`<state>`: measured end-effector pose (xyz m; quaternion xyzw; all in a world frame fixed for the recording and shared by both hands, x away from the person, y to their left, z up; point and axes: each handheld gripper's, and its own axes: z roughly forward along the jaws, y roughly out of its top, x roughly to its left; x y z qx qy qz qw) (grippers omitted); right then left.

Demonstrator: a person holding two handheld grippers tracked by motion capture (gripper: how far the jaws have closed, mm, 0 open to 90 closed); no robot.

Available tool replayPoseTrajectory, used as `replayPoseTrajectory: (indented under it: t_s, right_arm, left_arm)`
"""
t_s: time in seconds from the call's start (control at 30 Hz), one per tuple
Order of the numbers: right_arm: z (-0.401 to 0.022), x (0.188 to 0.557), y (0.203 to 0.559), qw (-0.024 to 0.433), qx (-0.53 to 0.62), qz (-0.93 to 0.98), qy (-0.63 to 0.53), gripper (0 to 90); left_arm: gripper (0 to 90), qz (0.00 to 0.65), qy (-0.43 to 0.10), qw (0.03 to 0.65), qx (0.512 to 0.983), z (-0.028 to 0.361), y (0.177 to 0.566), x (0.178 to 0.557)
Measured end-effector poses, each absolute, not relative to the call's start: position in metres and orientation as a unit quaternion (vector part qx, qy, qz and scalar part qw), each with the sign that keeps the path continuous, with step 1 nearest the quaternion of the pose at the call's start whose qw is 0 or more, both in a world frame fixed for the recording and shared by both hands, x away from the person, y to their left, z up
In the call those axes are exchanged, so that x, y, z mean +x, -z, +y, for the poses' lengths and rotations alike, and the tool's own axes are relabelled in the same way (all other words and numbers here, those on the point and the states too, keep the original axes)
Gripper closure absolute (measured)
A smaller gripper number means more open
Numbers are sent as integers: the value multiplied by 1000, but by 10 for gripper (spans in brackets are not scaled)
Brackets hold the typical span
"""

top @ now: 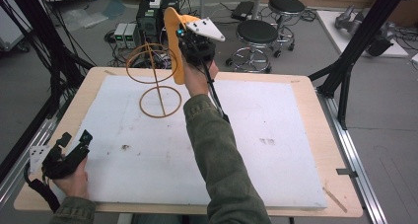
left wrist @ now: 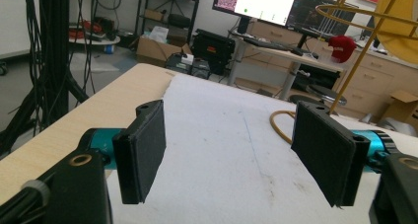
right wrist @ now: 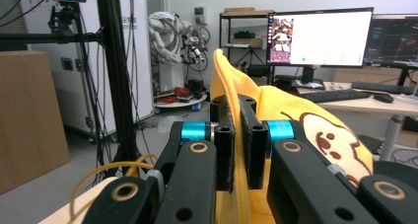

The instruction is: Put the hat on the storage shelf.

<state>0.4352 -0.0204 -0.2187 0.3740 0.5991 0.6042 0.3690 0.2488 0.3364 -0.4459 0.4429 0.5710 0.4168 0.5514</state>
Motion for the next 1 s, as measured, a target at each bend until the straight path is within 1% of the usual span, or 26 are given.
replayPoseTrajectory:
  t_s: [0.6, 0.8, 1.0]
  right_arm:
    - [37, 433, 223, 356, 338, 616, -616, 863]
    - [55, 434, 228, 333, 325, 620, -632, 862]
    - [72, 433, 235, 320, 313, 629, -636, 861]
  left_arm:
    - [293, 570, -420, 551, 441, 337, 445, 248]
    - [293, 569, -420, 552, 442, 336, 446, 249]
    - [293, 570, -421, 550, 442, 337, 445, 249]
